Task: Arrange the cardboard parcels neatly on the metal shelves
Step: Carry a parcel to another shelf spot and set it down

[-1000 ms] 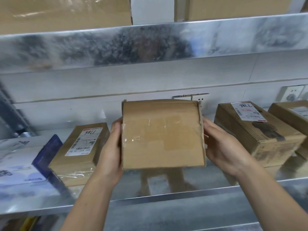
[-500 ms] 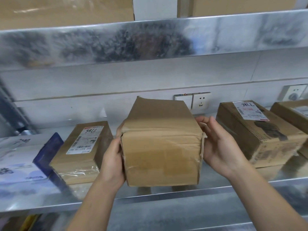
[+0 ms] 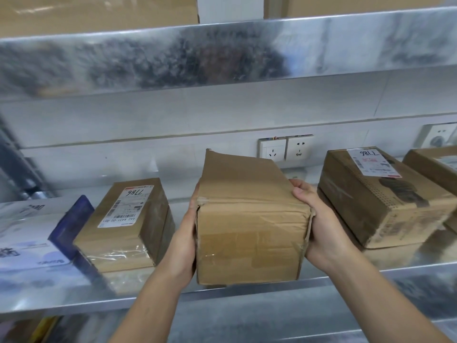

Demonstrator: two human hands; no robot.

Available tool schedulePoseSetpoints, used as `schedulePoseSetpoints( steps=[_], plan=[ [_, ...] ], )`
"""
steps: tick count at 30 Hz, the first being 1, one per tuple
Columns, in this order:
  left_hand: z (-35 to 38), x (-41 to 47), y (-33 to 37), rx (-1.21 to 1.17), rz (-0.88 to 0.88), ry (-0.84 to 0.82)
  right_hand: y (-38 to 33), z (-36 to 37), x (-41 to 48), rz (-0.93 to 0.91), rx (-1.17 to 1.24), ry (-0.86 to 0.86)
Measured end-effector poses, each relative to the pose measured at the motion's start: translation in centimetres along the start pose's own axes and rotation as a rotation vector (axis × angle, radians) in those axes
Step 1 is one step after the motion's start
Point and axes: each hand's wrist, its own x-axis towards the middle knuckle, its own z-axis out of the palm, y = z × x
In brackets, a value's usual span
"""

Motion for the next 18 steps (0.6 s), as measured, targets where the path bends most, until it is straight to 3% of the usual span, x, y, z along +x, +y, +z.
schedulePoseSetpoints(
  steps=[7, 13, 18],
  plan=[
    [0.4, 0.2, 1.2, -0.114, 0.056, 0.004, -0.7, -0.1, 0.2, -0.014, -0.004, -0.054],
    [-1.1, 1.8, 1.0, -0.406, -0.014, 0.173, -1.4, -1.1, 0.3, -0.002, 0.005, -0.116],
    [-0.8, 1.4, 1.5, -0.391, 0.013, 0.233, -0.7, -1.7, 0.6, 0.066, -0.052, -0.104]
  ],
)
